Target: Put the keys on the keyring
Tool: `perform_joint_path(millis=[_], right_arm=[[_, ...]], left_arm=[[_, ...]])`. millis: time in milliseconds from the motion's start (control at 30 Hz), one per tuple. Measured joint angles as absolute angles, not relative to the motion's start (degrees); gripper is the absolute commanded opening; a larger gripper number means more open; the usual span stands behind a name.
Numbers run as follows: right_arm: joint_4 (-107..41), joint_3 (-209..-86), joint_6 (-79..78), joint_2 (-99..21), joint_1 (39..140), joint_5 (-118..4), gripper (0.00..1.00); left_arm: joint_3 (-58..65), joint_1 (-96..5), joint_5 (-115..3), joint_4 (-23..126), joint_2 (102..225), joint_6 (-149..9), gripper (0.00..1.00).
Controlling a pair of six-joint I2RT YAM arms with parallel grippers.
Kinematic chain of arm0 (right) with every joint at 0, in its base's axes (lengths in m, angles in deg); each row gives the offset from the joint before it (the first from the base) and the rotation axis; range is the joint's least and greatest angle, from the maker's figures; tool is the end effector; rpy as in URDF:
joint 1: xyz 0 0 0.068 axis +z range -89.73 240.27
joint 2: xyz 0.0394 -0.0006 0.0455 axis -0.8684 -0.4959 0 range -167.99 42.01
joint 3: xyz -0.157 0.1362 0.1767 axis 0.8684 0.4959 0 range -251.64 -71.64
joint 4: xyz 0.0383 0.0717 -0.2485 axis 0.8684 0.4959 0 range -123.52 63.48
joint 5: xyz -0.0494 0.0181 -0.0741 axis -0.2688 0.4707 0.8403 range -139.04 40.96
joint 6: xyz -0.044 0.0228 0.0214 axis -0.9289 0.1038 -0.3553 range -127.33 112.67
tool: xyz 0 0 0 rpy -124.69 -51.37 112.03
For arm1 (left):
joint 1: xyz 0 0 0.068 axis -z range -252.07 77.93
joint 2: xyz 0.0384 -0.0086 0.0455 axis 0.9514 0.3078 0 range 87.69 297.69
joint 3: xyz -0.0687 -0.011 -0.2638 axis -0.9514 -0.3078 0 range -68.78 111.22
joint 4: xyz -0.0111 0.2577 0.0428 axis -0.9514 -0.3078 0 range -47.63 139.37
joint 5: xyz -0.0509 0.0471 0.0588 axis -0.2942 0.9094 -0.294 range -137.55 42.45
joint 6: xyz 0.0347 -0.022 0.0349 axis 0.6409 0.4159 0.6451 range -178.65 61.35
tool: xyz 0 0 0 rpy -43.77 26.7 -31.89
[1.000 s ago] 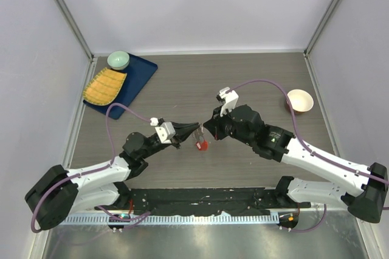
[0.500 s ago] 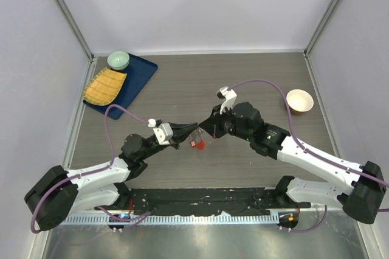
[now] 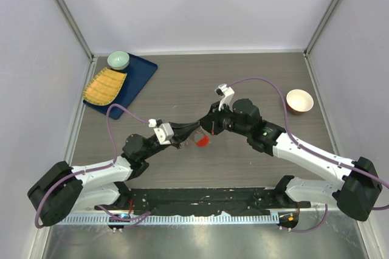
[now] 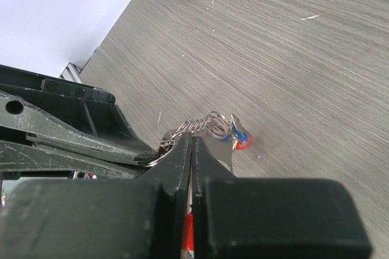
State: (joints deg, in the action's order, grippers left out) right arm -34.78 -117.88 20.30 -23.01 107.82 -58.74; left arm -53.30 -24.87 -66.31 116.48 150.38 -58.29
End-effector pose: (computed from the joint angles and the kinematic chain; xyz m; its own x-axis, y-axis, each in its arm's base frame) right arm 0.1737 0.1988 0.2979 -0.5677 0.0568 -0.8213 -0.6461 0.5876 0.4872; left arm 0.1346 -0.1624 0.2458 0.2369 -0.2471 -0.9396 0.8988 0.4230 0.1154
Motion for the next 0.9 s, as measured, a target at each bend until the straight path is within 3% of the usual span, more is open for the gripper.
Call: perform_joint_path(millis=[133,467,667,900], right_arm=[[-36.20,-116.96,20.26,-22.92,107.10,-59.65,0.24],[-27.70,-114.41,9.55,-12.69,103.60,-56.68,0.38],[-24.59,-114.14,-0.07,-7.55,102.79,-56.18,0.39],[-24.51,-113.16,-10.03,-4.60,102.79,-64.40,0.40]], left_arm=[[-53.52,-24.78,-65.81,117.47,151.15,-59.21,0.00],[-55.48,-23.67,-64.85,119.50,151.35,-60.17,0.00],[-55.46,-23.54,-65.44,120.57,152.13,-61.24,0.00],[-54.56,-23.56,-68.26,120.79,152.59,-63.03,0.00]])
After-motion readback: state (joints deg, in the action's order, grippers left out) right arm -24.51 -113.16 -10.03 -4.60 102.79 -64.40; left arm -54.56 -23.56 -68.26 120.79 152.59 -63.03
